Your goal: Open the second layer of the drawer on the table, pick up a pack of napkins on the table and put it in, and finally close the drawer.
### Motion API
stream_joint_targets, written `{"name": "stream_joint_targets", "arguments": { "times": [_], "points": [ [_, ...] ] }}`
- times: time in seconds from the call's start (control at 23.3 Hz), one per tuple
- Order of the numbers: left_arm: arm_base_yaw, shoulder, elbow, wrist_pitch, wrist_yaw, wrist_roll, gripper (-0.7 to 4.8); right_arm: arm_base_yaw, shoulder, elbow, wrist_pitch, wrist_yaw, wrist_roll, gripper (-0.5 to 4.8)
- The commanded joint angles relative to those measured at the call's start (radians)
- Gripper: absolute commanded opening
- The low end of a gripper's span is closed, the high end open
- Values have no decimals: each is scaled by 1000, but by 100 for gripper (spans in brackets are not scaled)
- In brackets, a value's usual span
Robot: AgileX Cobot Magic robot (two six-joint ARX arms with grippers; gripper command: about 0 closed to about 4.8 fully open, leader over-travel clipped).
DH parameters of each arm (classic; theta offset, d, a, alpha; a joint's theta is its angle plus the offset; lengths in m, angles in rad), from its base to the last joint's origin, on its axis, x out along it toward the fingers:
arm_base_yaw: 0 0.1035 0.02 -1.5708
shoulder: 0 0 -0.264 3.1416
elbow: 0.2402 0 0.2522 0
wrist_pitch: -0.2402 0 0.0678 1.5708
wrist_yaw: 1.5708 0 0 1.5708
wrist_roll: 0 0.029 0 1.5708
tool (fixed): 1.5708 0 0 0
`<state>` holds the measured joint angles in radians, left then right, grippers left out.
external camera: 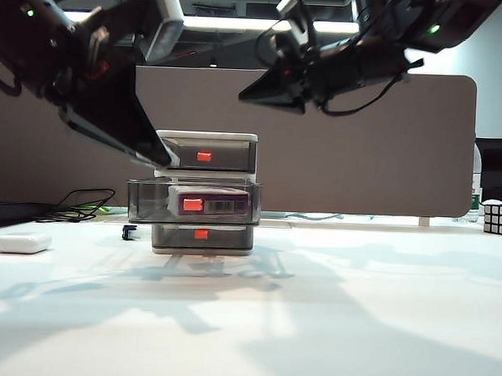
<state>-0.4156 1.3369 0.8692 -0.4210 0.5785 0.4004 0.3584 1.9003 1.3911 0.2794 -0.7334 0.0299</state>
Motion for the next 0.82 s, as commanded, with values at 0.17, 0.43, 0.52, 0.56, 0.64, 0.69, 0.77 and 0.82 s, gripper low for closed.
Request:
{"name": "stream_joint_targets", "arguments": {
  "times": [0.17, 0.43, 0.52, 0.56, 0.64, 0.69, 0.77, 0.82],
  "points": [
    [1, 82, 1, 32, -16, -13, -6, 26, 76, 98, 1, -2, 16, -5],
    [1, 150, 1, 135, -85, -61, -6, 47, 152, 171, -23, 0, 23, -5],
    [1, 161, 1, 163, -97, -61, -6, 47, 163, 173, -24, 11, 23, -5],
    [1, 165, 1, 178, -98, -63, -6, 51, 169, 173, -31, 24, 22, -5],
    [1, 172, 1, 209, -113, -75, -6, 50, 171, 173, -55, 41, 21, -5],
    [1, 179, 1, 246, -134, -80, -6, 50, 172, 173, -80, 66, 12, -5],
    [1, 188, 1, 310, -156, -88, -6, 50, 172, 173, -101, 77, -5, -5],
    [1, 195, 1, 333, -162, -93, -6, 50, 172, 173, -105, 78, -5, -5]
  ]
}}
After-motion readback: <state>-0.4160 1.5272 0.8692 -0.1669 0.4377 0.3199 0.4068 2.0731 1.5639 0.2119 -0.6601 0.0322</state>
